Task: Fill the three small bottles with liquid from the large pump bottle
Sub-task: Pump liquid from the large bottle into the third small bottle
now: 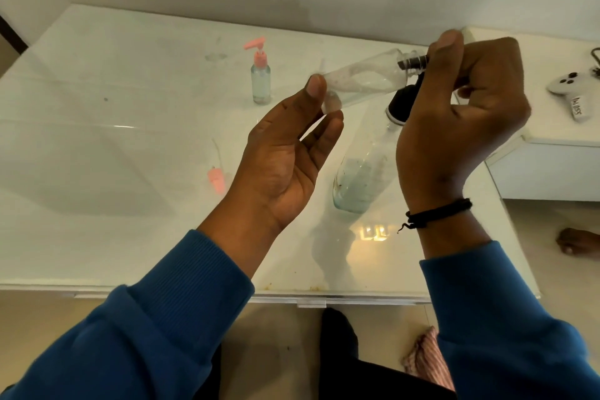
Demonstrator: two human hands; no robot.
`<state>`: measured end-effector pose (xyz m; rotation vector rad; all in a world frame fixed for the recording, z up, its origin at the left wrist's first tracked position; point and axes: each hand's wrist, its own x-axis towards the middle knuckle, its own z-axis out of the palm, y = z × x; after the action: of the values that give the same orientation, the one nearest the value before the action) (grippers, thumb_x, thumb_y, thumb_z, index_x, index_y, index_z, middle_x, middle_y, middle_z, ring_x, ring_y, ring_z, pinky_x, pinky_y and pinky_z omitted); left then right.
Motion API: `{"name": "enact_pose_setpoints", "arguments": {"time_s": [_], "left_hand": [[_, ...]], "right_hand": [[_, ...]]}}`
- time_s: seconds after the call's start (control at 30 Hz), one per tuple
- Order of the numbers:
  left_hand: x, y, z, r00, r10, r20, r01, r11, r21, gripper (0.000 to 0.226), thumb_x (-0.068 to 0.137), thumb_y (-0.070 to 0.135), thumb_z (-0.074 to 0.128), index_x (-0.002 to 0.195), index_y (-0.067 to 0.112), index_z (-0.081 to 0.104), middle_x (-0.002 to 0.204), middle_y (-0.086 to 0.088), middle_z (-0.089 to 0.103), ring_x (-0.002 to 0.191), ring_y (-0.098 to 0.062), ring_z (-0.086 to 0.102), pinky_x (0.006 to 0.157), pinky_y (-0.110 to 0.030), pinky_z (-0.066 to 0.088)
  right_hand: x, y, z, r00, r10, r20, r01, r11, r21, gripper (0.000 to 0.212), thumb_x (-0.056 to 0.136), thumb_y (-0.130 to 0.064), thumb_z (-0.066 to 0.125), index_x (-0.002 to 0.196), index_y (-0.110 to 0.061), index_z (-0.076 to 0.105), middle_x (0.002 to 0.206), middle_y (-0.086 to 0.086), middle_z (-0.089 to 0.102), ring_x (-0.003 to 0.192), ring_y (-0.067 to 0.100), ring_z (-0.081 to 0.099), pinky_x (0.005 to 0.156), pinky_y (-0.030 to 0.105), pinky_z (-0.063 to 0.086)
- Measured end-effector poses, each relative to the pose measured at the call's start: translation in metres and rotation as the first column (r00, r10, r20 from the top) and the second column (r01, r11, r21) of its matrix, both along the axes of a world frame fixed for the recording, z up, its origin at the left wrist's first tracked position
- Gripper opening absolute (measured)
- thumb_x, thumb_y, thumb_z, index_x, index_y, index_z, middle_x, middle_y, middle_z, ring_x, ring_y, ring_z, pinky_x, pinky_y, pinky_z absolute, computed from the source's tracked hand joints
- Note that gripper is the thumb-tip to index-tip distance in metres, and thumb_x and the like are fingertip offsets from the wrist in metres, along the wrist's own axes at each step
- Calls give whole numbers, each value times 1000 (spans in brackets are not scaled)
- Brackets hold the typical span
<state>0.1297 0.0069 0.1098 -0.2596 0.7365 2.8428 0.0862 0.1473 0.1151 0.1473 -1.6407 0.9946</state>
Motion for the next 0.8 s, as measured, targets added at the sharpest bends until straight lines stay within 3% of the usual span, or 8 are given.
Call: {"name": "enact_pose_setpoints", "arguments": {"time_s": [0.1,0.23,0.4,0.53,0.7,0.8], "left_hand": [[0,-1,0,1000,5,-2,-5,1000,7,40,67,21,75,105,9,71,111,-9,73,92,-16,72,76,-24,61],[1,0,-1,1000,-1,1,1,1000,-6,39,67,22,75,104,10,71,111,-10,73,88,-16,72,75,-24,61],[1,0,0,1000,2,-1,-2,1000,0,34,69,21,74,101,10,71,102,-7,74,85,-14,73,71,-23,61],[1,0,-1,1000,-11,-7,11,1000,-6,40,67,22,75,105,10,71,110,-10,73,87,-15,72,72,-23,61],[1,0,-2,1000,-1,-4,1,1000,2,36,69,21,74,103,10,71,108,-8,74,89,-15,73,73,-23,61],[1,1,-1,1000,-4,-5,4,1000,-10,34,69,22,73,101,10,72,104,-7,74,84,-14,73,72,-23,61]], "right_hand": [[4,0,-7,1000,22,5,-22,1000,-9,37,98,-1,61,62,-2,54,63,3,46,69,2,37,65,15,31],[2,2,1,1000,-23,2,23,1000,4,35,97,-6,61,63,-5,56,65,1,47,65,12,40,65,17,31],[3,-1,-6,997,-71,-10,71,997,28,33,97,-7,62,65,-6,56,66,2,50,63,22,43,66,37,37],[1,1,-1,995,-99,-6,99,995,17,34,97,-10,62,64,-4,57,64,3,51,61,25,44,69,29,36],[3,-1,-7,997,-78,-5,78,997,26,33,98,-6,62,65,-7,56,67,0,49,63,22,43,67,39,38],[1,2,-2,996,-84,-7,84,996,21,33,97,-7,62,64,-7,55,66,0,49,62,23,43,70,27,35]]}}
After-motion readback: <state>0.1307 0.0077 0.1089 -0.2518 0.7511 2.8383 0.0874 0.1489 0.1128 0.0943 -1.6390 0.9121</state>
